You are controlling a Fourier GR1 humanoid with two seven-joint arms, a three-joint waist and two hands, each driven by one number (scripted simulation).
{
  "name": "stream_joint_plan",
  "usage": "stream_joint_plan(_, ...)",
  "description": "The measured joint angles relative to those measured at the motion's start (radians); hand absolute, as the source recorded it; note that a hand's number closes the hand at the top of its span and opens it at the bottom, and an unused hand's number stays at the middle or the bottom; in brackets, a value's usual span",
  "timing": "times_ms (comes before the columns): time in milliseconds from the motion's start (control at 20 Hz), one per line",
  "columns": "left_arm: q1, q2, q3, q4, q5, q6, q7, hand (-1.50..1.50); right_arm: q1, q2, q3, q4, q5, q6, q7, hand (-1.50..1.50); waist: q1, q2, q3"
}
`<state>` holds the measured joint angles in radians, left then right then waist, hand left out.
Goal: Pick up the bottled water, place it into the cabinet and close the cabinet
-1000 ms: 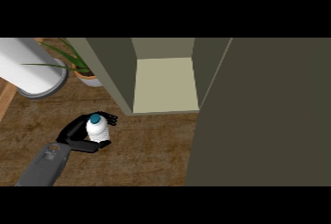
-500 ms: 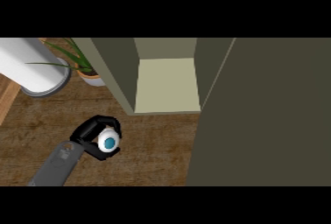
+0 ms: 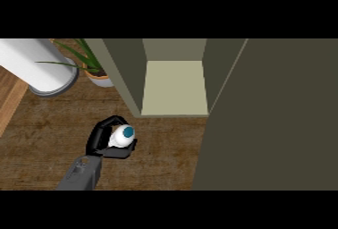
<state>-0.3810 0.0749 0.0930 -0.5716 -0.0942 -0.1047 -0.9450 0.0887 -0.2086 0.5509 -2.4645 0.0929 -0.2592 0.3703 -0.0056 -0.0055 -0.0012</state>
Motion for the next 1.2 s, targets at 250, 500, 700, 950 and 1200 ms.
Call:
stream_joint_plan(250,0.022,-0.052,-0.048,-0.123,0.111,0.057,0.070,1.50,0.014,-0.005,0.030,-0.008,0.008,-0.021,0.003,-1.50,-0.001,-0.002,0.001)
stream_joint_plan(500,0.025,-0.068,-0.191,-0.276,0.272,0.141,0.200,1.50,0.008,-0.010,0.049,-0.006,0.011,-0.035,0.006,-1.50,-0.003,-0.001,0.001)
stream_joint_plan(700,0.023,-0.072,-0.299,-0.415,0.361,0.235,0.319,1.50,0.016,-0.019,0.049,-0.006,0.010,-0.041,-0.012,-1.50,-0.003,-0.001,0.001)
stream_joint_plan(950,-0.029,-0.074,-0.374,-0.513,0.408,0.355,0.446,1.50,0.031,-0.026,0.060,-0.005,0.013,-0.054,-0.030,-1.50,-0.004,0.001,0.001)
stream_joint_plan(1200,-0.098,-0.075,-0.424,-0.525,0.423,0.456,0.506,1.50,0.035,-0.045,0.057,-0.016,0.014,-0.061,-0.022,-1.50,-0.008,0.003,0.001)
